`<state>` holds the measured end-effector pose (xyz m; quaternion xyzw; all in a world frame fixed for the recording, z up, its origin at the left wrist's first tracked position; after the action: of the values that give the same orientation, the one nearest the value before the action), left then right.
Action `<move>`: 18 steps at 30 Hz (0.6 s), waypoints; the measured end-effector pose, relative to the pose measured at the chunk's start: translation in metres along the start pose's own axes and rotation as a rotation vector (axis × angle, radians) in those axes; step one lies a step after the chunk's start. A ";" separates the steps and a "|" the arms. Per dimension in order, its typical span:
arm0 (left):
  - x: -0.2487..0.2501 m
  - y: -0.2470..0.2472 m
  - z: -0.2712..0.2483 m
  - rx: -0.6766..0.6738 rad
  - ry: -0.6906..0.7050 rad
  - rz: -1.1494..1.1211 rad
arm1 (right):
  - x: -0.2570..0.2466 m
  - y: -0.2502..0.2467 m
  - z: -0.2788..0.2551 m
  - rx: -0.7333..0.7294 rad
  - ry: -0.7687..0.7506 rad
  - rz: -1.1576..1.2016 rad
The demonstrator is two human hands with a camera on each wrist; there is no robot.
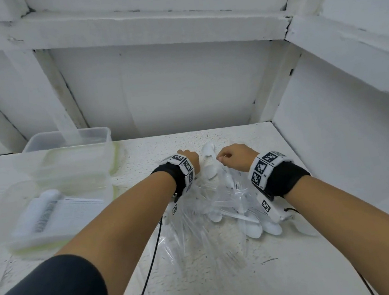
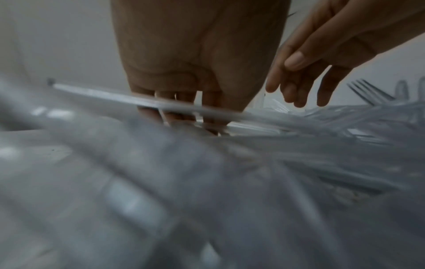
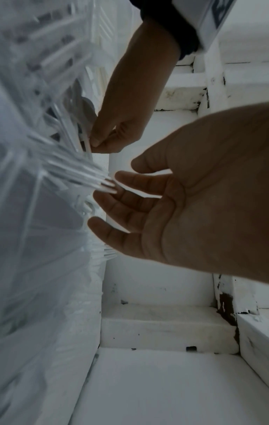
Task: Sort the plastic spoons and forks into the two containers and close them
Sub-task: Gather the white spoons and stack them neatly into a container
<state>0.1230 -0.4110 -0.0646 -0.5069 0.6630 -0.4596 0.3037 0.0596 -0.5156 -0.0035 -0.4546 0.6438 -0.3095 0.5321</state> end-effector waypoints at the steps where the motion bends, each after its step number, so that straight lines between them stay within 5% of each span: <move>1: 0.000 0.001 0.000 -0.011 -0.013 0.029 | 0.001 0.001 0.000 0.001 0.002 0.009; 9: -0.007 0.007 0.008 -0.042 -0.073 -0.088 | 0.002 0.012 0.006 0.001 0.009 0.033; 18: -0.046 -0.033 -0.026 0.265 -0.106 -0.594 | -0.003 0.030 0.036 -0.110 0.055 -0.285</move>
<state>0.1268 -0.3610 -0.0272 -0.6577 0.4038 -0.5832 0.2536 0.0871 -0.4980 -0.0376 -0.5612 0.6029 -0.3586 0.4394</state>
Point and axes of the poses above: each hand's wrist, its own z-axis towards the middle knuckle, its own y-axis out of the palm, x = y × z, the point moved 8 cm from there along z, towards the middle knuckle, and after that the axes turned 5 degrees about -y, right-handed, at the moved point
